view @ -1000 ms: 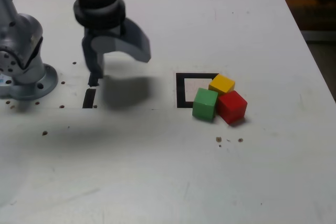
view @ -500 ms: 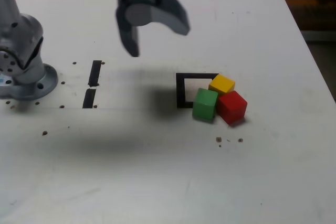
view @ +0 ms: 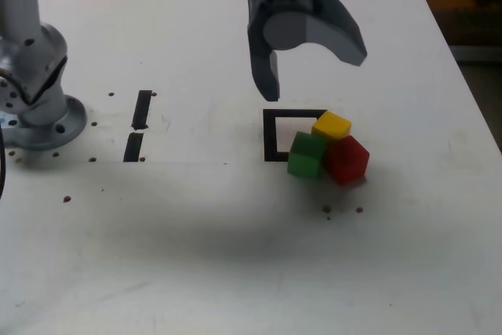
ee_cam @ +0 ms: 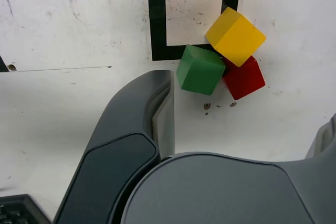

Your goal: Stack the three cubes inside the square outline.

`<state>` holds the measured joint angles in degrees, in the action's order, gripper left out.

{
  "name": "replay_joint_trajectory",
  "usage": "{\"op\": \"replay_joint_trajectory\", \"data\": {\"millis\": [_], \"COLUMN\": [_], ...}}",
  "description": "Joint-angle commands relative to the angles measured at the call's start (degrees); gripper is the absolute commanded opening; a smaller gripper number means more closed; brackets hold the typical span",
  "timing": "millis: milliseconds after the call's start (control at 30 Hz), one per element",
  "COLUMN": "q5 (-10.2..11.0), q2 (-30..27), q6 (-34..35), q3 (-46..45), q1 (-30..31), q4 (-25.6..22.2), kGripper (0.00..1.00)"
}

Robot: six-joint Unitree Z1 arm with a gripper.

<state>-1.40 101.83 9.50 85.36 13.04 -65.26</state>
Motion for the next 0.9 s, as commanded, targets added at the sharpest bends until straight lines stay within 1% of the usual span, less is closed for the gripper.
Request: {"op": "replay_joint_trajectory", "data": {"millis": [0,233,567,700,867], "q5": [-0.4,-1.8,-2.9,-4.0,-5.9], "q2": [1.7,6.1,10.1,11.9,13.8], "q6": [0.1,1.5,8.0,9.2,10.5], "q3": [1.4,7.4,13.5,14.4,14.9], "q1": [0.3,2.1,7.7,8.9,9.6], "q4": [0.0,0.0,0.4,0.5,0.8], "kGripper": [0.99,0.99,0.99,0.99,0.99]}}
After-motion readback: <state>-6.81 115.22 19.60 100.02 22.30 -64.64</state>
